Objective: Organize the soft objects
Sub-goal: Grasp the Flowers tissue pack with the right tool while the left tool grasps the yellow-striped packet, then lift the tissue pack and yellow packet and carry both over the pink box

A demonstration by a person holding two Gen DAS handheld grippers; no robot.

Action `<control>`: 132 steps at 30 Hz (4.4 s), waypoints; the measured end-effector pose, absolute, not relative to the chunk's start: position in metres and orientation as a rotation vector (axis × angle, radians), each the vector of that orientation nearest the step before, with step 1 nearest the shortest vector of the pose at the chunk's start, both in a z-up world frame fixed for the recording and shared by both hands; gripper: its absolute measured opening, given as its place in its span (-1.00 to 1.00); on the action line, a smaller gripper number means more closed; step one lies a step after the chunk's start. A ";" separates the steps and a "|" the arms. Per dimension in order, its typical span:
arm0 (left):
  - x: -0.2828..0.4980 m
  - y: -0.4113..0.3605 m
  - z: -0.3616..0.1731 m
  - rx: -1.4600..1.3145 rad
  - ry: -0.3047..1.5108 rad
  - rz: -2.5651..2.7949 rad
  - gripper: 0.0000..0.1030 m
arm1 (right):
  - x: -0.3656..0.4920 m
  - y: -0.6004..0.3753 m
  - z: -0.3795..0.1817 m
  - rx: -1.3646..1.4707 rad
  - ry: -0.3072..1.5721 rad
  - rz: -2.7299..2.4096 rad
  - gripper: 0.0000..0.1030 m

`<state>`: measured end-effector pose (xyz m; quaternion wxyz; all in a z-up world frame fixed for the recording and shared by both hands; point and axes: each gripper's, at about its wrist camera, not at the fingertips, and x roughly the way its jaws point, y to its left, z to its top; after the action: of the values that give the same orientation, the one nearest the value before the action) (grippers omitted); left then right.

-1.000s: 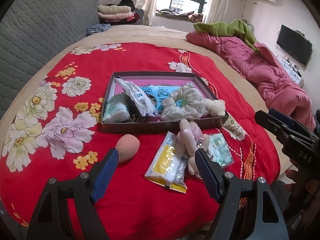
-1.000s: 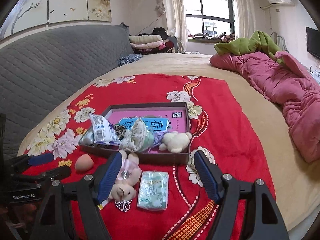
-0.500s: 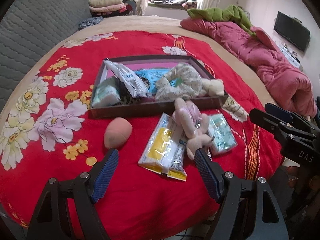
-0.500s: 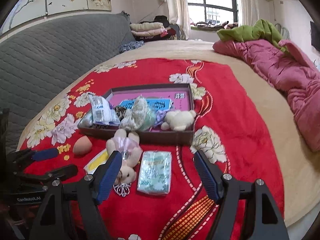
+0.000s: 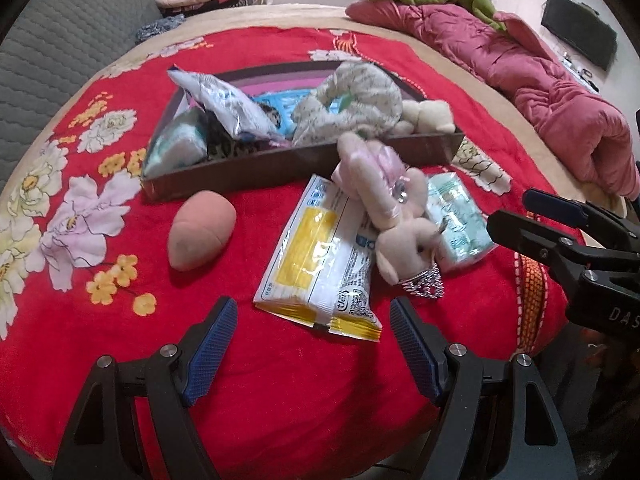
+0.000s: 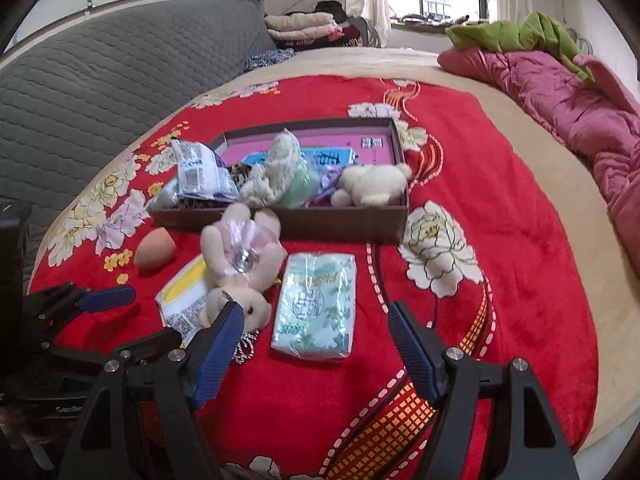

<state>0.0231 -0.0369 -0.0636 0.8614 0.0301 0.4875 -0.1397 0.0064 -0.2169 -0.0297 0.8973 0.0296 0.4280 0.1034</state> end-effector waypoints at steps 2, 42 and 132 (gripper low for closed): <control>0.027 -0.039 -0.069 0.068 1.037 -0.293 0.54 | 0.008 -0.218 -0.034 0.064 0.897 0.211 0.44; 0.081 -0.067 -0.107 0.141 0.979 -0.302 0.76 | 0.059 -0.214 -0.087 -0.021 0.917 0.139 -0.01; 0.149 -0.027 -0.008 -0.248 0.757 -0.314 0.06 | 0.096 -0.226 0.019 0.021 0.650 0.102 -0.03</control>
<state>0.1491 -0.0267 -0.0080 0.9098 -0.1203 0.3669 -0.1524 0.0960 -0.2258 0.0187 0.9464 0.0101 0.3190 0.0503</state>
